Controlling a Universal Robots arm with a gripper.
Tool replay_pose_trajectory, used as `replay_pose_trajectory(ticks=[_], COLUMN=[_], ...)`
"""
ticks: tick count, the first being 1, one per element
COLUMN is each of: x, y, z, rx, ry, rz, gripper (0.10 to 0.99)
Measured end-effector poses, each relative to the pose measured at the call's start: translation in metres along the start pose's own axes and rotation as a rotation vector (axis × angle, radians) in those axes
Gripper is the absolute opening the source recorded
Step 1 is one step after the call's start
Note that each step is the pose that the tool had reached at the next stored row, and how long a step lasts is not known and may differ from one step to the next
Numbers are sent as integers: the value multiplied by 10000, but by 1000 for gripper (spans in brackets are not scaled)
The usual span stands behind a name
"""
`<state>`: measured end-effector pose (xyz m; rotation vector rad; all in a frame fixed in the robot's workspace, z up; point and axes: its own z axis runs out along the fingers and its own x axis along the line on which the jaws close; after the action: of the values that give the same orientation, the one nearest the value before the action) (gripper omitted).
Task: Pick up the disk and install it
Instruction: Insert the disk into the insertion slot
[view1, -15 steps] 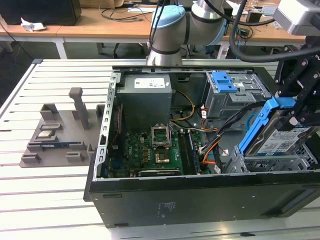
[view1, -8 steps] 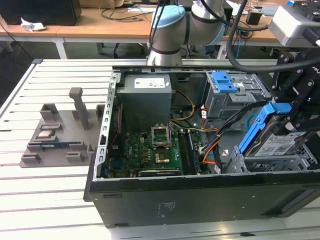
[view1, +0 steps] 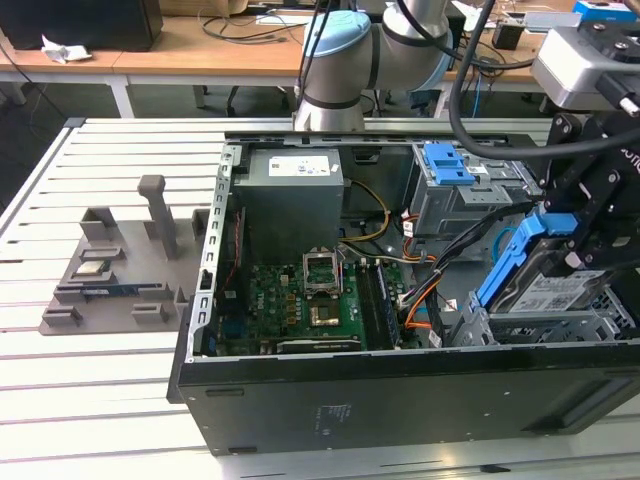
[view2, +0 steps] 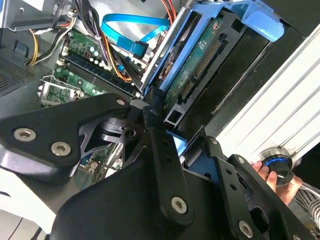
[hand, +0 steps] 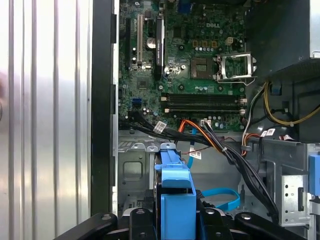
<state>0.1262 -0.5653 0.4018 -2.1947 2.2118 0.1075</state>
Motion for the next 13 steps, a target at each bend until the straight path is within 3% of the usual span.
replay_pose_trajectory(ticks=[7, 9, 10, 13], x=[2, 1, 1, 1], y=[0, 0, 0, 0], z=[12, 12, 13, 12], rx=[0, 0, 0, 0], ry=[8, 5, 6, 9], rz=[1, 1, 0, 0], gripper=[365, 376, 439, 439])
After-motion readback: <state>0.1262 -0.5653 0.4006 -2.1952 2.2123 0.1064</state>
